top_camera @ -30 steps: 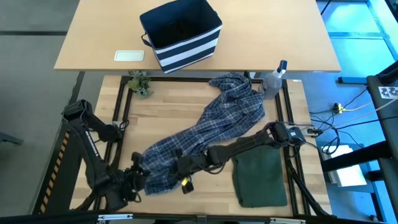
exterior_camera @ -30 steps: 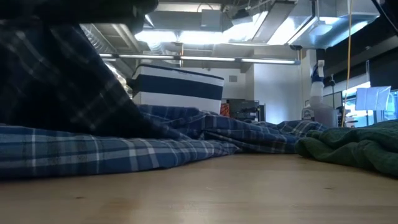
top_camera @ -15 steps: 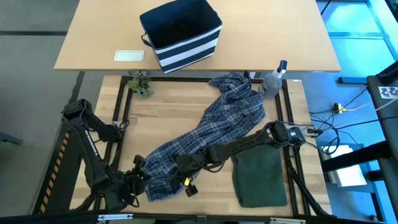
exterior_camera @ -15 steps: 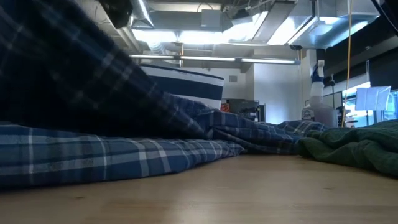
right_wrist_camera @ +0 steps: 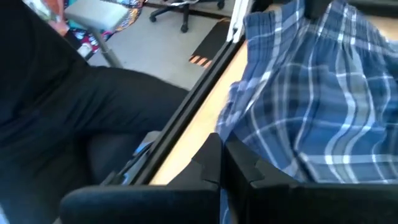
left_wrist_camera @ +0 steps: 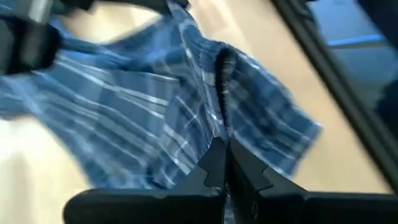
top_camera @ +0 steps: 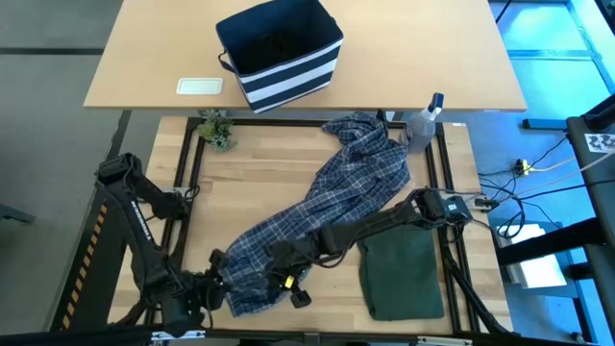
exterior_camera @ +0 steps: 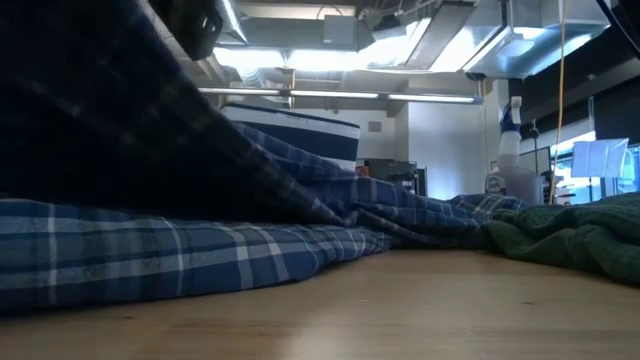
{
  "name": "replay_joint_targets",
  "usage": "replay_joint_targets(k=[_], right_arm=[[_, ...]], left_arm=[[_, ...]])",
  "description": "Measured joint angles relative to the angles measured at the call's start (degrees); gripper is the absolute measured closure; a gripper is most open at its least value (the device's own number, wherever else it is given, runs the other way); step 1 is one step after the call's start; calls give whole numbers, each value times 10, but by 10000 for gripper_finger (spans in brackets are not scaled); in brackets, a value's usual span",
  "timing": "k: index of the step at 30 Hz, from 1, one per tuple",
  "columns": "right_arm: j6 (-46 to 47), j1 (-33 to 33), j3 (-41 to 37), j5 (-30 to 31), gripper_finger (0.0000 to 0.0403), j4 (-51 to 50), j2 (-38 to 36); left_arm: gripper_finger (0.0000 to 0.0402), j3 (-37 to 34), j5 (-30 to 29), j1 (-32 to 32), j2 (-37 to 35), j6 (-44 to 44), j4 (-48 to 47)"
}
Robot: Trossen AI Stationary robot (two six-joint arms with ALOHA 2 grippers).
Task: Fold Laundry from Bin
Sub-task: Fold the blue checkered pants
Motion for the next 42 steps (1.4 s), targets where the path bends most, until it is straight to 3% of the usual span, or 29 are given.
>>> replay_joint_targets(k=[4, 6, 9, 13, 17, 26, 31, 35, 39, 42], right_arm=[[-12, 4, -3, -23, 393, -10, 0], [-30, 14, -5, -45, 375, -19, 0], [-57, 29, -4, -30, 332, -19, 1], [-80, 36, -4, 62, 273, -17, 1], [-101, 36, -4, 109, 243, -24, 0], [-119, 35, -3, 242, 247, -131, -1], [-117, 35, -3, 298, 248, -203, -1], [-88, 35, -3, 352, 249, -278, -1], [-40, 34, -3, 433, 251, -360, -1], [-1, 32, -3, 479, 274, -401, -6]], left_arm=[[401, -28, 81, 11, 0, -1, 60], [401, -47, 143, 10, 1, 0, 67], [400, -67, 178, 12, -1, -17, 88], [399, -85, 165, 12, 1, -34, 88], [399, -84, 146, 14, 0, -29, 113], [352, -78, 137, 16, 0, -20, 132], [312, -68, 177, 22, 0, -30, 129], [293, -41, 198, 29, 0, -35, 76], [291, -16, 114, 25, -1, -49, -20], [290, -22, 61, 24, -1, -49, -69]])
